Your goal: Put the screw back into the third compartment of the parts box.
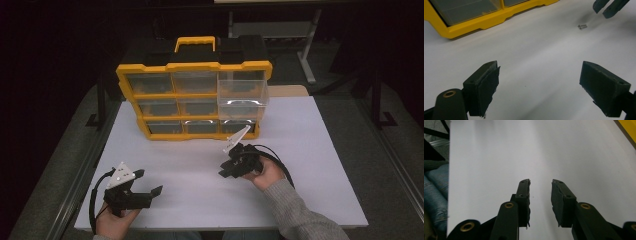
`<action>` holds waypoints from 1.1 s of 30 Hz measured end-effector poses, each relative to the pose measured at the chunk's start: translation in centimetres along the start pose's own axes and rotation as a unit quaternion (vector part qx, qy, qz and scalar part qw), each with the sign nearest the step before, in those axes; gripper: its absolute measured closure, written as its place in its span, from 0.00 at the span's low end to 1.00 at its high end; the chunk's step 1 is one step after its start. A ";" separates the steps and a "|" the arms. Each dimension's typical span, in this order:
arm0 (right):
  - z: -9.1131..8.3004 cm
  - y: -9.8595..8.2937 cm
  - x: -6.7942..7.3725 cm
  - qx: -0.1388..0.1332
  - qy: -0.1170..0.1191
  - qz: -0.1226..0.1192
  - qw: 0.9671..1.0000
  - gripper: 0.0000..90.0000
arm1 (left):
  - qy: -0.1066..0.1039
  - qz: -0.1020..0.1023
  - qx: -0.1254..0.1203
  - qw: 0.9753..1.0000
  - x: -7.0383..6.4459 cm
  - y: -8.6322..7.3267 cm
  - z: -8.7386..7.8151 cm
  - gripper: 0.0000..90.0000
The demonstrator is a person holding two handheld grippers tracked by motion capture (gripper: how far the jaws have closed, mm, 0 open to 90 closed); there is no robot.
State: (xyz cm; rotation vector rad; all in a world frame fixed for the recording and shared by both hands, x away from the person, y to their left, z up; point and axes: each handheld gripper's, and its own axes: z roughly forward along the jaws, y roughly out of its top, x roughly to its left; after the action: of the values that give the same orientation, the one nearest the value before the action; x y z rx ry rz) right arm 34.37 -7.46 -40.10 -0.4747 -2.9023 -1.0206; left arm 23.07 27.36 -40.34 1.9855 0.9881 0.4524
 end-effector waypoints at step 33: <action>3.2 -1.1 -2.3 0.026 -0.051 -0.008 0.998 0.95 | 0.001 0.002 -0.002 1.000 0.4 -0.1 -0.3 0.17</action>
State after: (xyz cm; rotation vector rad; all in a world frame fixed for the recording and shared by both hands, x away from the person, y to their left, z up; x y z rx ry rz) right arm 36.50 -6.96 -43.54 -0.5173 -3.0187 -0.9464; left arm 23.14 27.88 -40.28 1.9843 0.9845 0.4575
